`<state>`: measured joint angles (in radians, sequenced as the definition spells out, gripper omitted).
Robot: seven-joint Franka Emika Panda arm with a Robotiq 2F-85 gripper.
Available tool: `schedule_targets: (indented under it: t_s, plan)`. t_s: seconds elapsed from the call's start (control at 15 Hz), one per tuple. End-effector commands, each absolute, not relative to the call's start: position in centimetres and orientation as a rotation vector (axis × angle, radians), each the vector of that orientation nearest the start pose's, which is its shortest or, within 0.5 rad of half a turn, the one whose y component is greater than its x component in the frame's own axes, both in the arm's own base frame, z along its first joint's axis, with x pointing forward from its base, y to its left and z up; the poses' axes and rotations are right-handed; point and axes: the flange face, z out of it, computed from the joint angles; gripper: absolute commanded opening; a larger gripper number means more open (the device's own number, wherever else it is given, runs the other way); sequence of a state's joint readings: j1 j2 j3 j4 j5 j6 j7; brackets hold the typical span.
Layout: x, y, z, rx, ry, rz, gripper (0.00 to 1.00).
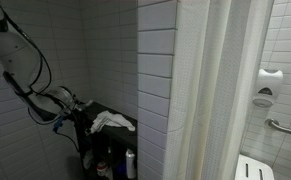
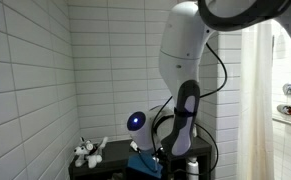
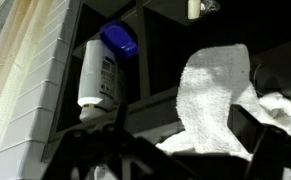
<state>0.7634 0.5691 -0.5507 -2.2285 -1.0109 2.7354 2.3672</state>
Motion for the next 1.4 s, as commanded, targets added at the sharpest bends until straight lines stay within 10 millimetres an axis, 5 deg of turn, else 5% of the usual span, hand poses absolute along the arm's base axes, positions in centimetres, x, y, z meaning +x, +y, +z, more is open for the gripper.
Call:
schedule_targets:
  t_s: [0.0, 0.4, 0.53, 1.13, 1.33]
  plan:
    - [52.0, 12.7, 14.3, -2.733, 1.751, -1.02, 1.0]
    - [52.8, 13.6, 13.5, -2.725, 1.753, -1.079, 1.0]
    - [52.8, 13.7, 13.3, -2.709, 1.766, -1.106, 0.74]
    - [53.4, 13.3, 14.0, -2.641, 1.826, -1.169, 0.05]
    - [53.9, 13.1, 14.7, -2.622, 1.83, -1.196, 0.0]
